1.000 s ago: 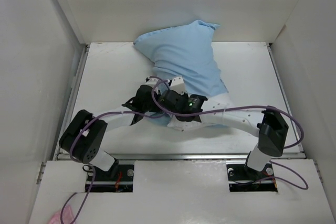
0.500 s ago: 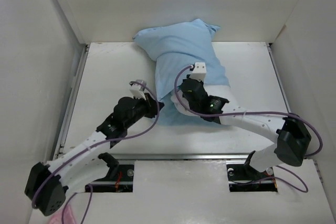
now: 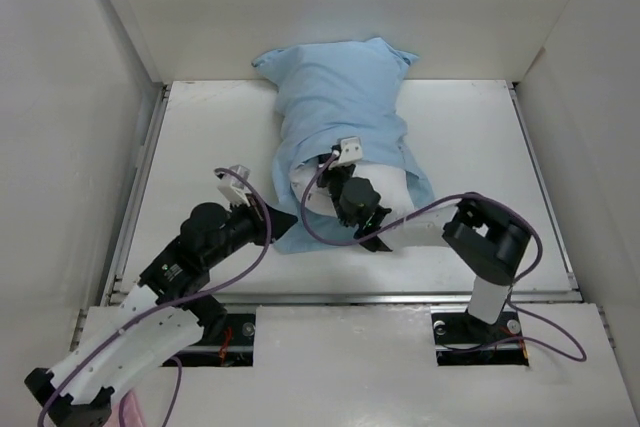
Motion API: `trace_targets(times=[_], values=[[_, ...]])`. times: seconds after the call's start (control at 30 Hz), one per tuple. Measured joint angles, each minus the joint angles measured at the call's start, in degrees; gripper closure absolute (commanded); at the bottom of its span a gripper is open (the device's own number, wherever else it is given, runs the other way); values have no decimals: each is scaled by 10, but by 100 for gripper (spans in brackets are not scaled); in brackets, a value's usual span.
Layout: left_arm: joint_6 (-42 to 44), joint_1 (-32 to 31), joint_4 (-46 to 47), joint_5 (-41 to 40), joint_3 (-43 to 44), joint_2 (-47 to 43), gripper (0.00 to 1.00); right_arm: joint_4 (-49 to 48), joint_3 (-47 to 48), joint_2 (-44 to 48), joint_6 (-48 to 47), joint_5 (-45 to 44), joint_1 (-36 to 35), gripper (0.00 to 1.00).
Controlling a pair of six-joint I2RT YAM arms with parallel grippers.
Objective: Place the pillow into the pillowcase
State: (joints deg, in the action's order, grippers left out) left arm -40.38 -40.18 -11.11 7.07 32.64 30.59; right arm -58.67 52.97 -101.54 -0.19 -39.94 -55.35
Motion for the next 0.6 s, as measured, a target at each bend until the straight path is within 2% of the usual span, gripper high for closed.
trace_targets(times=[0.13, 0.17, 0.27, 0.3, 0.33, 0.37, 0.4, 0.43, 0.47, 0.5, 0.53, 0.57, 0.6], values=[[-11, 0, -26, -5, 57, -20, 100, -65, -9, -58, -5, -5, -7, 100], [-14, 0, -28, -8, 64, -22, 100, -80, 0, -76, -4, -19, -10, 97], [-25, 0, -45, -23, 76, -9, 100, -76, 52, -121, -4, -57, -17, 75], [-28, 0, -53, -30, 76, 3, 88, -61, 68, -126, -4, -64, -20, 48], [-31, 0, -64, -38, 77, 16, 76, -44, 77, -125, -2, -65, -22, 40], [-35, 0, -73, -45, 77, 30, 71, -15, 83, -116, 0, -64, -24, 36], [-40, 0, -83, -55, 78, 43, 70, 26, 85, -102, 10, -59, -25, 28], [-43, 0, -91, -63, 78, 55, 68, 67, 85, -84, 25, -47, -25, 28], [-45, 0, -99, -70, 78, 68, 68, 110, 85, -64, 40, -33, -25, 22], [-45, 0, -106, -77, 78, 76, 66, 167, 84, -38, 59, -10, -24, 5], [-45, 0, -111, -84, 79, 80, 61, 218, 84, -10, 79, 13, -23, 0], [-45, 0, -115, -92, 79, 82, 51, 267, 84, 18, 96, 45, -22, 0], [-41, 0, -119, -100, 80, 82, 45, 316, 84, 48, 108, 79, -20, 0]])
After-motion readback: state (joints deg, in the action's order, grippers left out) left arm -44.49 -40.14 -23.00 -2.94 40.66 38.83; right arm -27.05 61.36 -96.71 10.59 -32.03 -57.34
